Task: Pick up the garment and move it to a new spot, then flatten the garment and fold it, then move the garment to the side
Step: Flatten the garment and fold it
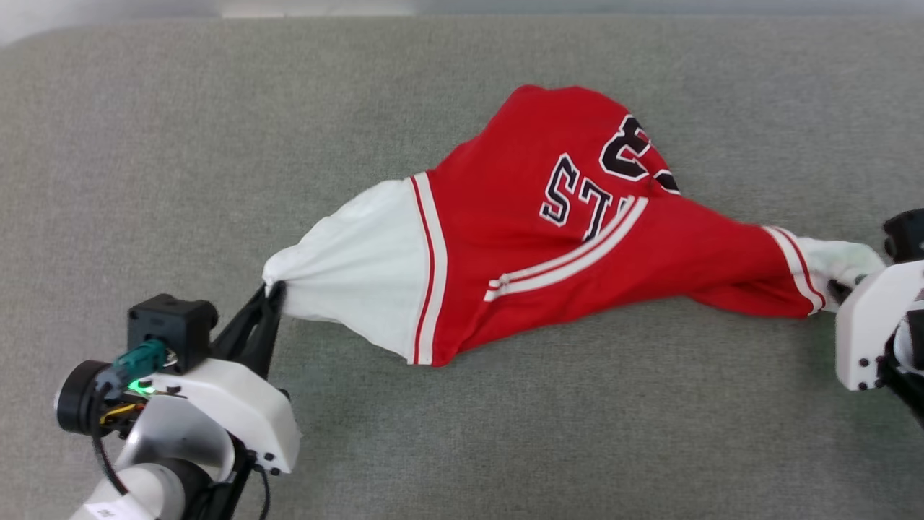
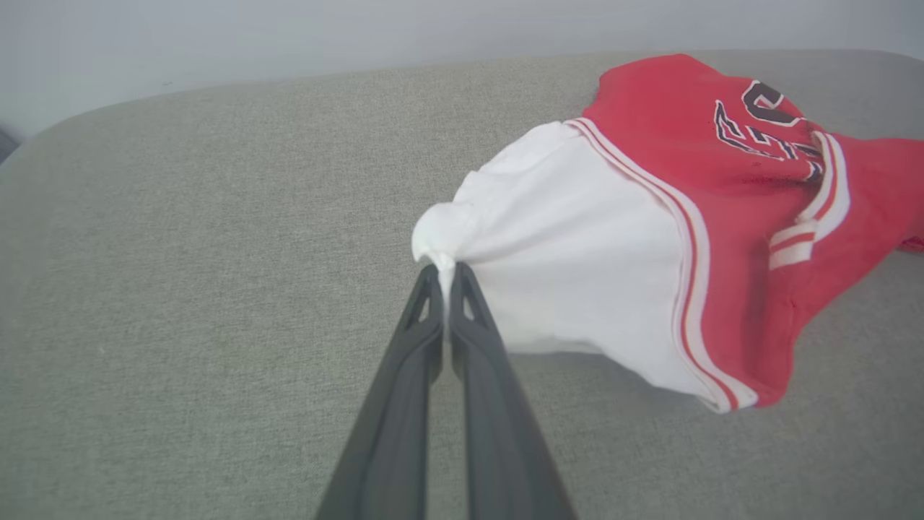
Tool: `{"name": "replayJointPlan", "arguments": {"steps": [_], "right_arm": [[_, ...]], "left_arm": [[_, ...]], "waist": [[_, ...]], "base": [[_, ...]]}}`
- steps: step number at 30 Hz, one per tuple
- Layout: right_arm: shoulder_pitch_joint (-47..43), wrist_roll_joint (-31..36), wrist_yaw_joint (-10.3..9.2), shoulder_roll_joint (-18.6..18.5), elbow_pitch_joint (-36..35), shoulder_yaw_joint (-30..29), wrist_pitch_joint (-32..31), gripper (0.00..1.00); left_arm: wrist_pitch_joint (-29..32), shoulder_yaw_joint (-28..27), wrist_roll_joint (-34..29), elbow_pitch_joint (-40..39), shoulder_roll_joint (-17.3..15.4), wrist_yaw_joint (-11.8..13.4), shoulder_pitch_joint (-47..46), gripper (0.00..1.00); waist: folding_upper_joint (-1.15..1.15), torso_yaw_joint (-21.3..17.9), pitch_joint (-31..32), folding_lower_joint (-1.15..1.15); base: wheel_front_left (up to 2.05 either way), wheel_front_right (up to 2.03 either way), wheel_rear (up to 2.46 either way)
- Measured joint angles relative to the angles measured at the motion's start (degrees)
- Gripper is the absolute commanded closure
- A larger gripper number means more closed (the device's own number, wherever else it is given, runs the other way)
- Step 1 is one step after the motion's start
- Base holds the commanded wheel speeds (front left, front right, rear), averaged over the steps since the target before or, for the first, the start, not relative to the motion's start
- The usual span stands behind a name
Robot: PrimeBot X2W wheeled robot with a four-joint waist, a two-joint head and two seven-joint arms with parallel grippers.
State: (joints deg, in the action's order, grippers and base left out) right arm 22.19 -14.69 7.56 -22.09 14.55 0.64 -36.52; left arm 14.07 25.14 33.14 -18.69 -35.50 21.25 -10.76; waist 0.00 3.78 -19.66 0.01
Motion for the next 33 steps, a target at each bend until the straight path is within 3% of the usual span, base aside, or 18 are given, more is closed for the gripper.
{"name": "replayJointPlan", "arguments": {"steps": [9, 22, 33], "right_arm": [[1.49, -1.03, -0.02, -4.86, -8.25, -0.48, 8.66, 1.00], [6.89, -4.64, -0.02, -6.88, -22.32, -0.16, 17.94, 1.00], [12.22, -7.01, -0.02, -7.48, -26.95, 1.51, 19.06, 1.00]], "left_arm": [[-3.72, -5.63, 1.57, -1.13, -2.57, 0.23, 1.01, 1.00], [-5.76, -17.40, 5.04, -7.32, -8.26, 0.40, -2.59, 1.00], [-4.58, -26.03, 8.50, -9.81, -13.52, -0.59, -8.01, 1.00]], "waist": [[0.00, -2.36, 6.47, 0.00], [0.00, -5.73, 14.33, -0.01], [0.00, -7.03, 15.26, -0.01]], "base": [[0.00, 0.00, 0.00], [0.00, 0.00, 0.00], [0.00, 0.00, 0.00]]}}
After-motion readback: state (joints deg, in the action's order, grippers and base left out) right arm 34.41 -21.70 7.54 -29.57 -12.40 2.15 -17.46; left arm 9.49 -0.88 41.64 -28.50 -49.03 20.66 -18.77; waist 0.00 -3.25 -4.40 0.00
